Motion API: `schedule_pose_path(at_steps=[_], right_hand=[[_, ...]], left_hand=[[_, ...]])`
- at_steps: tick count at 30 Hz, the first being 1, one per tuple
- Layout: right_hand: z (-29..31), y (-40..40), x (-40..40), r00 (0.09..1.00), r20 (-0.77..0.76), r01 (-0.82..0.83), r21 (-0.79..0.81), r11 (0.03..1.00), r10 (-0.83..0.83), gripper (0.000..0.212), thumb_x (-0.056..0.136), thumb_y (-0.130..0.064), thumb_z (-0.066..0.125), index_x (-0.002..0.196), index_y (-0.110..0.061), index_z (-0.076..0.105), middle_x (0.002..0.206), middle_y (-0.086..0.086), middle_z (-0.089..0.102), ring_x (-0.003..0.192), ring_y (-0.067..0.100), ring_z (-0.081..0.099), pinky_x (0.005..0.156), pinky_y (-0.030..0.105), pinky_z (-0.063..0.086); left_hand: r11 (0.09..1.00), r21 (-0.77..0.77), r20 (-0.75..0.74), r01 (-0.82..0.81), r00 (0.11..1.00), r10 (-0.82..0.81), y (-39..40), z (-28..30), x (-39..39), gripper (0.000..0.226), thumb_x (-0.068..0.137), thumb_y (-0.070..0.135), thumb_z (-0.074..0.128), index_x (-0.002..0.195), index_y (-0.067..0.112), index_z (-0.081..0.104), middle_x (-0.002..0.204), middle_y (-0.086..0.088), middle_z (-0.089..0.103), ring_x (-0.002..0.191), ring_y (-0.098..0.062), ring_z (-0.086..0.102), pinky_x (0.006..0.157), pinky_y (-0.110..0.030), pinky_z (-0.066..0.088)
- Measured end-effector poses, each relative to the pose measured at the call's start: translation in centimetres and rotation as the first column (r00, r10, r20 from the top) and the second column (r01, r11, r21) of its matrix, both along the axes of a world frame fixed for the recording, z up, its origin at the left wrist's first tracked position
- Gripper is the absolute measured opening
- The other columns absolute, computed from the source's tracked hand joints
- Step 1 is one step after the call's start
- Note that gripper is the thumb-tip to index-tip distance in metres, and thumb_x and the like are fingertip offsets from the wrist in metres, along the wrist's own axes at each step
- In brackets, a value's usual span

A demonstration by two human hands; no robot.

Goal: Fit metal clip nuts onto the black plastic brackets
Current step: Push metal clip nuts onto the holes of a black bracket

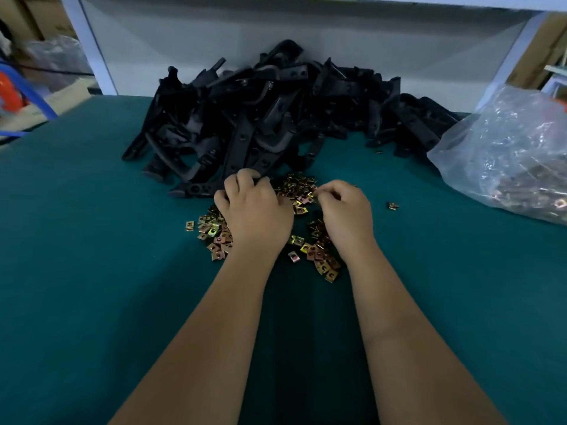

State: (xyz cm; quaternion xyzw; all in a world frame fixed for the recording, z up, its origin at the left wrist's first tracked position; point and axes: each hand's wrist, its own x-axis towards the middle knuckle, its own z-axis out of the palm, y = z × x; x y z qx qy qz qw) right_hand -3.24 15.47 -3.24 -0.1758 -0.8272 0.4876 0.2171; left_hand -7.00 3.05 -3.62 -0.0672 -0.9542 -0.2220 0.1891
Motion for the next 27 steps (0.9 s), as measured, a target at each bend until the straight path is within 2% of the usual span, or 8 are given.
schedule_pose_path(at_steps=[5, 10, 13, 16, 18, 19, 22, 27], right_hand=[[0.1, -0.4, 0.1, 1.000, -0.004, -0.013, -0.015, 1.000, 0.013, 0.019, 0.094, -0.024, 0.051, 0.085, -0.031, 0.067, 0.073, -0.012, 0.062, 0.057, -0.004, 0.051, 0.057, 0.026, 0.042], [0.3, -0.6, 0.3, 0.995, -0.100, 0.020, -0.063, 0.998, -0.026, 0.022, 0.092, -0.018, 0.050, 0.086, -0.030, 0.067, 0.069, -0.013, 0.062, 0.053, -0.004, 0.051, 0.047, 0.011, 0.037], [0.5, -0.8, 0.4, 0.986, -0.160, 0.041, -0.099, 0.994, -0.057, 0.020, 0.093, -0.014, 0.052, 0.091, -0.029, 0.065, 0.075, -0.018, 0.061, 0.063, -0.013, 0.055, 0.053, 0.003, 0.038], [0.7, -0.8, 0.6, 0.978, -0.197, 0.036, -0.148, 0.988, -0.065, 0.017, 0.094, -0.015, 0.052, 0.097, -0.027, 0.065, 0.081, -0.020, 0.061, 0.069, -0.018, 0.054, 0.058, 0.001, 0.038], [0.9, -0.8, 0.7, 0.975, -0.215, 0.018, -0.181, 0.983, -0.057, 0.016, 0.095, -0.017, 0.053, 0.098, -0.027, 0.065, 0.085, -0.019, 0.061, 0.072, -0.017, 0.054, 0.061, 0.001, 0.039], [1.0, -0.9, 0.8, 0.974, -0.222, 0.005, -0.197, 0.980, -0.049, 0.015, 0.095, -0.019, 0.053, 0.098, -0.028, 0.064, 0.086, -0.018, 0.062, 0.073, -0.016, 0.055, 0.062, 0.001, 0.039], [1.4, -1.0, 1.0, 0.967, -0.251, -0.042, -0.296, 0.954, -0.036, 0.015, 0.097, -0.024, 0.053, 0.094, -0.032, 0.066, 0.086, -0.011, 0.065, 0.069, -0.002, 0.057, 0.062, 0.010, 0.044], [1.9, -1.2, 1.1, 0.961, -0.273, -0.146, -0.392, 0.908, 0.036, 0.011, 0.096, -0.023, 0.060, 0.091, -0.027, 0.069, 0.087, -0.003, 0.063, 0.078, 0.006, 0.058, 0.072, 0.019, 0.049]], left_hand=[[0.993, -0.116, 0.055, 0.009, 0.998, -0.003, -0.1, 0.1, -0.6, 0.038, 0.090, 0.035, 0.051, 0.118, 0.013, 0.064, 0.158, -0.001, 0.028, 0.146, -0.023, 0.015, 0.115, -0.051, 0.008], [0.976, 0.218, -0.144, 0.026, 0.990, 0.006, -0.5, 1.1, -0.5, 0.038, 0.092, 0.022, 0.054, 0.128, 0.011, 0.061, 0.146, 0.004, 0.045, 0.136, -0.019, 0.036, 0.120, -0.046, 0.006], [0.803, 0.579, -0.176, 0.138, 0.983, -0.042, -0.9, 1.8, -0.1, 0.037, 0.095, 0.010, 0.054, 0.131, 0.011, 0.063, 0.137, 0.005, 0.051, 0.121, -0.010, 0.049, 0.109, -0.023, 0.035], [0.679, 0.713, -0.196, 0.176, 0.979, -0.049, -1.1, 2.3, 0.2, 0.036, 0.095, 0.005, 0.056, 0.128, 0.016, 0.064, 0.120, 0.015, 0.050, 0.107, 0.000, 0.053, 0.090, -0.003, 0.039], [0.543, 0.824, -0.142, 0.163, 0.987, -0.079, -1.0, 2.5, 0.1, 0.033, 0.093, 0.003, 0.059, 0.119, 0.020, 0.070, 0.112, 0.016, 0.056, 0.095, 0.005, 0.057, 0.084, -0.003, 0.042], [0.415, 0.899, -0.090, 0.139, 0.987, -0.135, -0.9, 2.6, 0.1, 0.031, 0.092, 0.000, 0.060, 0.111, 0.022, 0.072, 0.109, 0.012, 0.063, 0.090, 0.005, 0.059, 0.082, -0.005, 0.044], [0.078, 0.997, 0.037, -0.009, 0.925, -0.377, -0.7, 2.9, 0.4, 0.033, 0.090, -0.008, 0.058, 0.094, 0.020, 0.074, 0.088, 0.000, 0.071, 0.082, -0.013, 0.061, 0.078, -0.022, 0.050], [0.060, 0.998, 0.039, -0.009, 0.861, -0.507, -0.5, 2.8, 0.6, 0.039, 0.087, -0.016, 0.050, 0.104, 0.018, 0.056, 0.080, 0.001, 0.062, 0.076, -0.012, 0.062, 0.065, -0.025, 0.054]])
